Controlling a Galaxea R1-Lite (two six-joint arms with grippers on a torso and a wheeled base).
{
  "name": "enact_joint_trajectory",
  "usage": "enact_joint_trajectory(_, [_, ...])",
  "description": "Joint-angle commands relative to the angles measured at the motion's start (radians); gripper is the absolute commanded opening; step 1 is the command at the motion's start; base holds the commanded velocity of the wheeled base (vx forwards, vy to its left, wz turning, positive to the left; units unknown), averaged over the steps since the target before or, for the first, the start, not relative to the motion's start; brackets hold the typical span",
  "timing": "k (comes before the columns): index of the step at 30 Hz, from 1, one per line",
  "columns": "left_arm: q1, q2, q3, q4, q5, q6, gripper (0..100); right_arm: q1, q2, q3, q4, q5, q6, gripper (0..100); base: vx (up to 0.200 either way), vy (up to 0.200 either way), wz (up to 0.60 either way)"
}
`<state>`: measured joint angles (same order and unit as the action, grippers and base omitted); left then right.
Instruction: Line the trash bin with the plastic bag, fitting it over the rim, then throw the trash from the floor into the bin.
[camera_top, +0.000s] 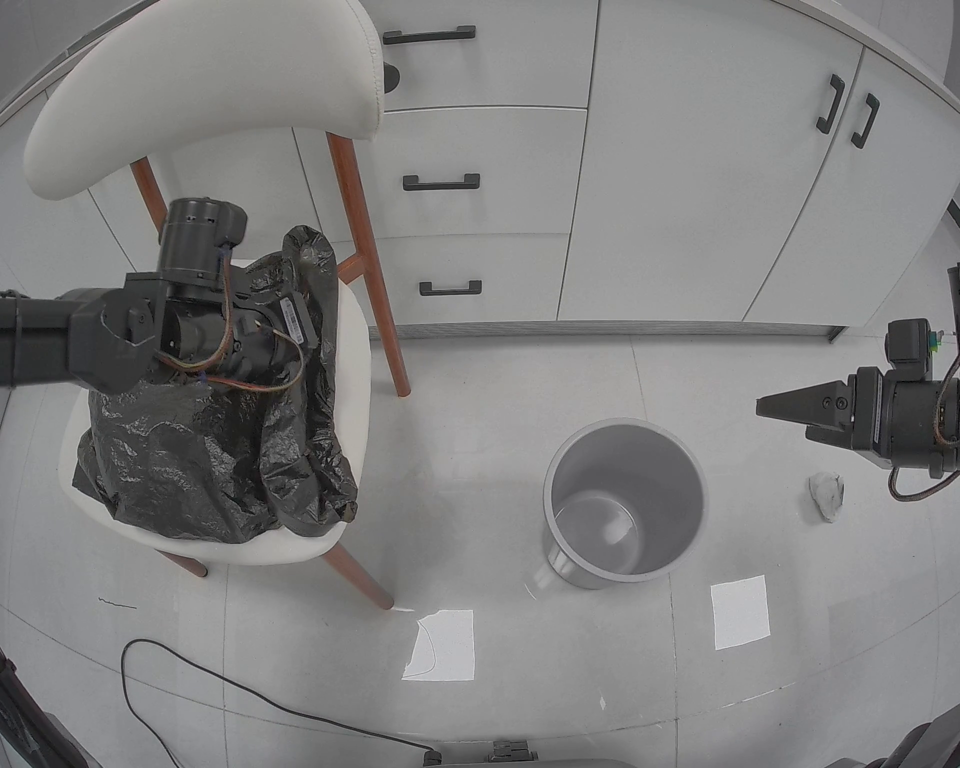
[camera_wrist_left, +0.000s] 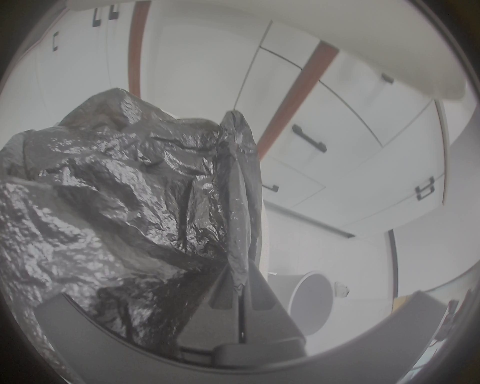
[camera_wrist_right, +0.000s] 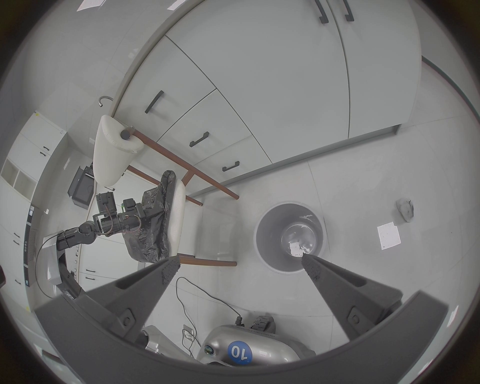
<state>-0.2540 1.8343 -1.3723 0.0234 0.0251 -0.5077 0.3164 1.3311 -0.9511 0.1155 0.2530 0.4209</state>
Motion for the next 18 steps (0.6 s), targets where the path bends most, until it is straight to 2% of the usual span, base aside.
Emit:
enact_joint_trajectory(1, [0.032, -0.107, 0.01, 0.01, -0.007, -0.075, 0, 0.013, 0.017, -0.009, -0.002, 0.003, -0.002, 100, 0.0, 0.0, 0.0])
enact_joint_trajectory(5, [0.076, -0.144, 0.062, 0.013, -0.013, -0.12, 0, 0.04, 0.085, -0.035, -0.022, 0.003, -0.027, 100, 0.0, 0.0, 0.0])
enact_joint_trajectory(13, [0.105, -0.17, 0.124, 0.01, -0.019, -0.106, 0, 0.09, 0.183, -0.133, -0.037, 0.0, -0.027, 100, 0.0, 0.0, 0.0])
enact_joint_trajectory(16, [0.107, -0.176, 0.114, -0.003, -0.034, -0.088, 0, 0.096, 0.217, -0.163, -0.037, 0.0, -0.028, 100, 0.0, -0.2, 0.0])
enact_joint_trajectory(18, [0.107, -0.178, 0.102, -0.01, -0.036, -0.065, 0, 0.098, 0.238, -0.179, -0.04, 0.0, -0.028, 100, 0.0, 0.0, 0.0])
